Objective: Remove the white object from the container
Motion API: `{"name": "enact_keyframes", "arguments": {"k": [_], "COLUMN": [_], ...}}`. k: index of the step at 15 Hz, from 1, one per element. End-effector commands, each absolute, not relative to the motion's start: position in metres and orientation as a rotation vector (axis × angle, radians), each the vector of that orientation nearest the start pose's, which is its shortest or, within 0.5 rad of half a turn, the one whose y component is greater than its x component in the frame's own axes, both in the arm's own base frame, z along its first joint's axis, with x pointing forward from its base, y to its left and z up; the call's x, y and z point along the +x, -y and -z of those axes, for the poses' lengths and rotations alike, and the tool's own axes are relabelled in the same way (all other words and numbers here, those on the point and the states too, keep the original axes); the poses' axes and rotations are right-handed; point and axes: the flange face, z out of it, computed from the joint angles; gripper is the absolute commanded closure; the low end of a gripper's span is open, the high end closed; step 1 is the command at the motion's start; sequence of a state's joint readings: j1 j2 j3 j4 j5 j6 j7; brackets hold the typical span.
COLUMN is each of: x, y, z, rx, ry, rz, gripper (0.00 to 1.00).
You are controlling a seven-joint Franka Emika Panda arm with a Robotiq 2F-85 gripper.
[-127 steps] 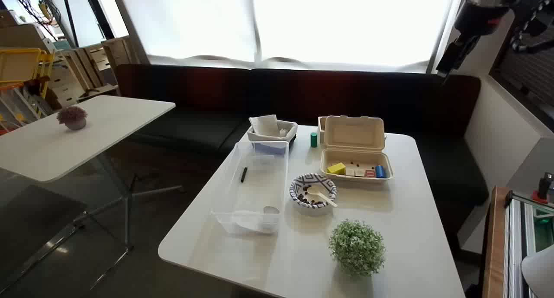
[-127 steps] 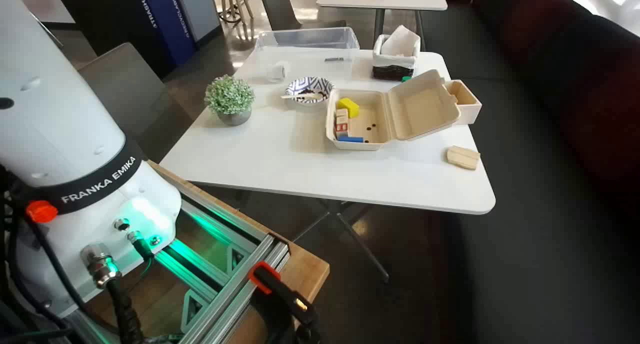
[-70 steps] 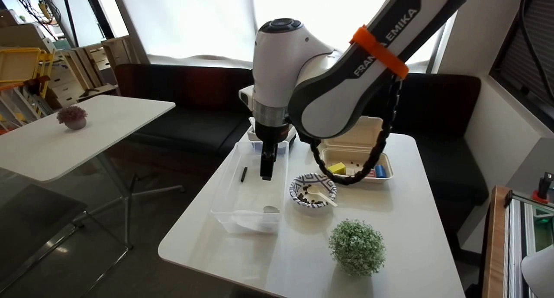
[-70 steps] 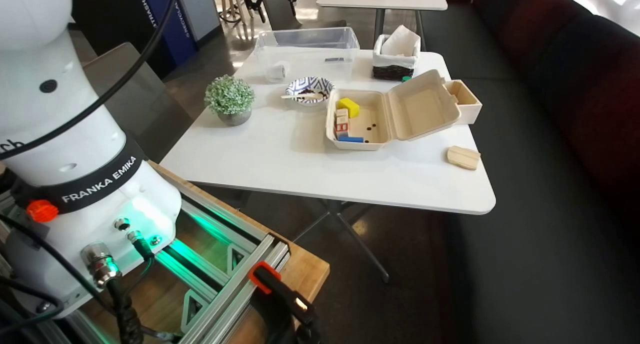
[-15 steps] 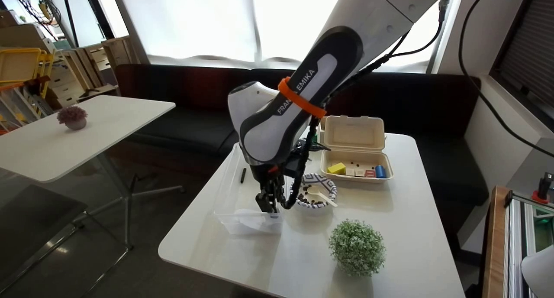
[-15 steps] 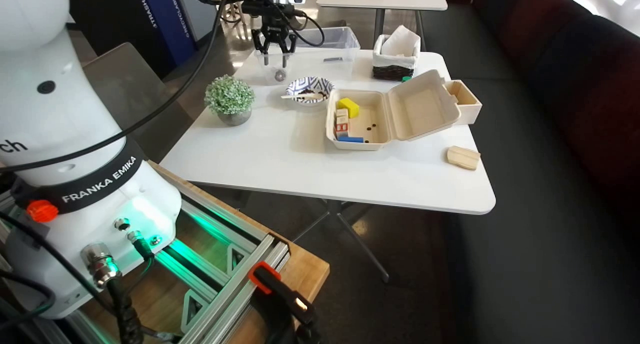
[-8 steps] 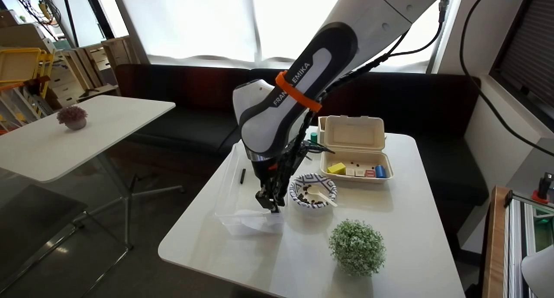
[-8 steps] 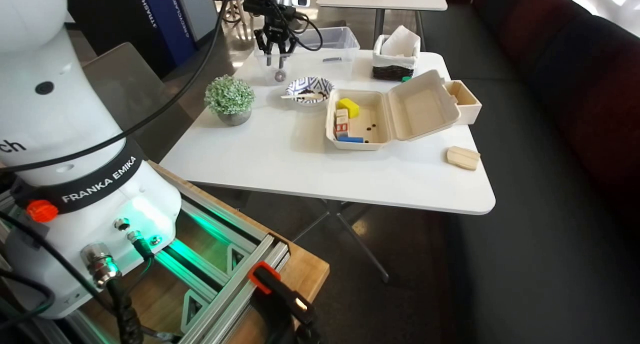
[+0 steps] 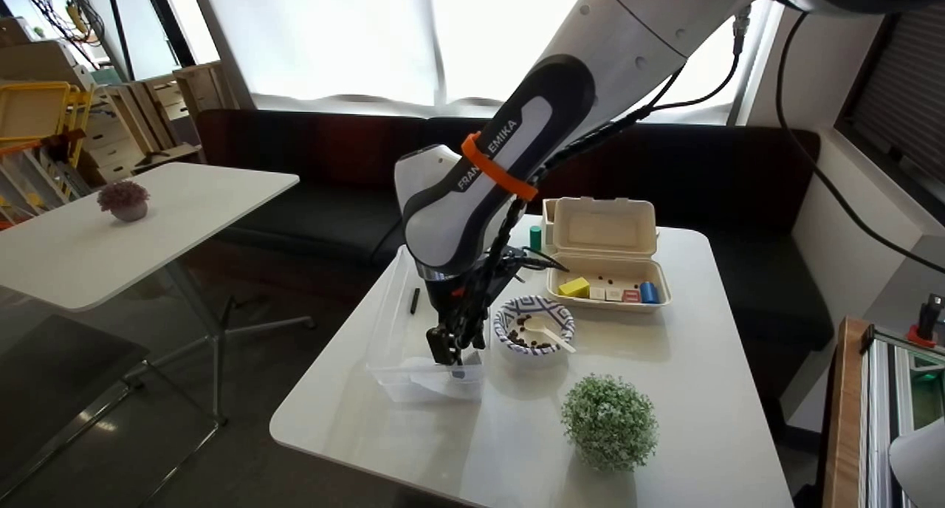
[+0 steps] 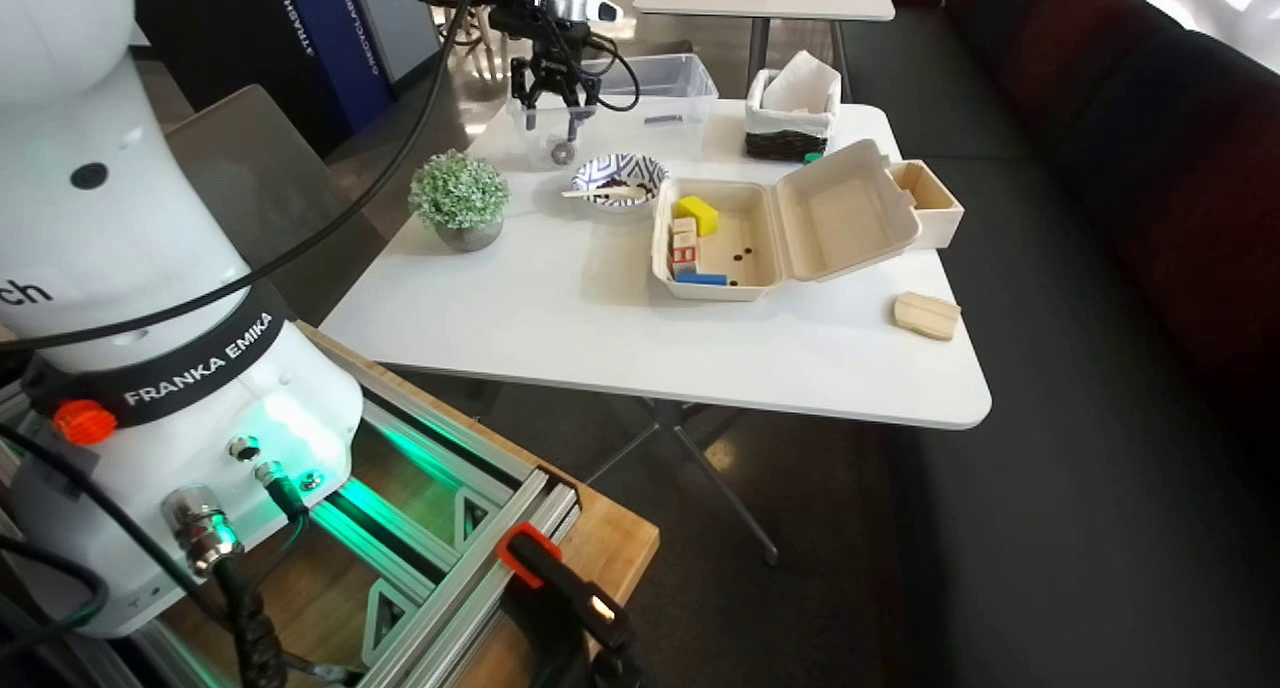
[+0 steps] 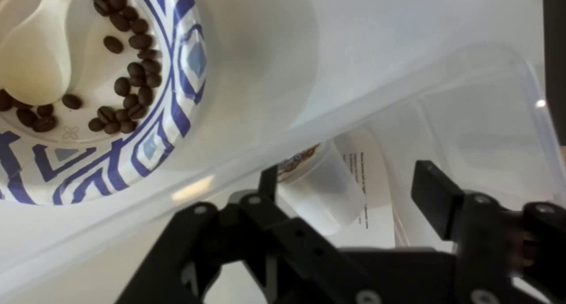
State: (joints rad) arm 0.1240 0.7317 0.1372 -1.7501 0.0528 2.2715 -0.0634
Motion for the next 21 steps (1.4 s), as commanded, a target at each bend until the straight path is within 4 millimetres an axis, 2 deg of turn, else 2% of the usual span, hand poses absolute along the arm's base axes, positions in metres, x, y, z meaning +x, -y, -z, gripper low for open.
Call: {"name": "enact_keyframes", "arguments": {"k": [1,2,3,7,10,12,13,14,16,17,18,21], "x": [0.624,0.625,0.625,0.627,0.629,0.631,0.631,0.632,0.631,0.631,0.631,0.63], "y": [-0.175,-0.177,-0.179,-0.181,-0.177,-0.175,-0.175,-0.175,-0.176,-0.177,-0.178,-0.18], "z": [-0.132,-0.132,-0.13,-0.124,-0.119,-0.117,-0.116,-0.116,-0.115,-0.114,-0.114,-0.113], "rx": [-3.004,-3.007,-3.009,-3.014,-3.032,-3.04,-3.04,-3.044,-3.049,-3.05,-3.052,-3.055], "ry": [0.329,0.317,0.309,0.296,0.309,0.337,0.345,0.354,0.383,0.401,0.411,0.449], "rz": [-0.358,-0.357,-0.363,-0.367,-0.353,-0.337,-0.335,-0.333,-0.329,-0.331,-0.33,-0.331], "gripper": [0.15,0.17,0.13,0.19,0.38,0.41,0.5,0.48,0.57,0.55,0.59,0.54]}}
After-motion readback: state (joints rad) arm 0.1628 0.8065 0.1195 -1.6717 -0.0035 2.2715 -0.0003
